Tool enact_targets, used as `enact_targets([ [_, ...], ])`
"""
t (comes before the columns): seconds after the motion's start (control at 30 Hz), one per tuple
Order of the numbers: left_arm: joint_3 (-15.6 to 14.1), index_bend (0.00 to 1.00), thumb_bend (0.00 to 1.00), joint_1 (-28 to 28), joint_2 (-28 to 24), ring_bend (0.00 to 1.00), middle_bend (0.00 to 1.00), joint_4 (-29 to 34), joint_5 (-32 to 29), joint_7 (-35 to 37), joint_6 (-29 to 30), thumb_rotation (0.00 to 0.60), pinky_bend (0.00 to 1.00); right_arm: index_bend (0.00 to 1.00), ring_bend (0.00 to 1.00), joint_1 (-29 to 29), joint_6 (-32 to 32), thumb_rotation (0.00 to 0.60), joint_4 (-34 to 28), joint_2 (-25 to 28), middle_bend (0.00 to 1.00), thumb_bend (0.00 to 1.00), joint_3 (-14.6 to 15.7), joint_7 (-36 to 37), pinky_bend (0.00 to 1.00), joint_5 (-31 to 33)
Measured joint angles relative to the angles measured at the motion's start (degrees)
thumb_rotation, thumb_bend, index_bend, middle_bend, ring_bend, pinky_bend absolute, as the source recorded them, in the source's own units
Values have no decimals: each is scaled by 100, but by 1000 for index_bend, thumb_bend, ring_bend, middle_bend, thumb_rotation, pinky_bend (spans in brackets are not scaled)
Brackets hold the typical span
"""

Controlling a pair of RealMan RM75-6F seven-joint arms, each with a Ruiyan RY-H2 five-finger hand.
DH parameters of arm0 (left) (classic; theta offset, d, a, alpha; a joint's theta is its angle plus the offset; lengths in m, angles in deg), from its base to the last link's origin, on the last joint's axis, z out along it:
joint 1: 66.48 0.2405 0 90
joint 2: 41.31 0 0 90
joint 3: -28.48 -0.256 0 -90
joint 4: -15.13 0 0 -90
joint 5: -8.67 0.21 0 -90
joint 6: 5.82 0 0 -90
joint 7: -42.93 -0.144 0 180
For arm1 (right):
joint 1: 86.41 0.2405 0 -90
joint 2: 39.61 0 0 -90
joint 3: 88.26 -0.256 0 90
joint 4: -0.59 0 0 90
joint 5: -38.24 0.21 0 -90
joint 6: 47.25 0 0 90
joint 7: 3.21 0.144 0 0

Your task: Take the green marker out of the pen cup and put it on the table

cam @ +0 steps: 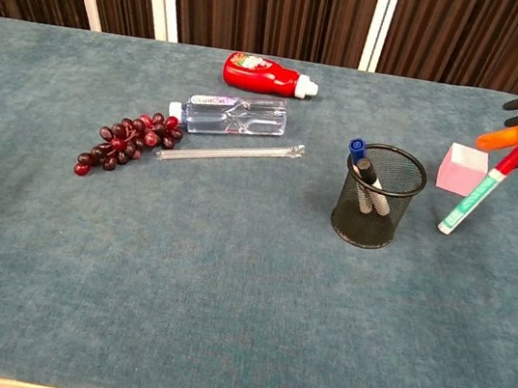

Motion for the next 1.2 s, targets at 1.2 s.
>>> enact_targets([
  [1.2,-33,98,527,2,-6,30,27,21,106,-214,47,600,86,0,2,-3177,4265,600,-1535,1283,0,106,1459,-517,198,-5994],
])
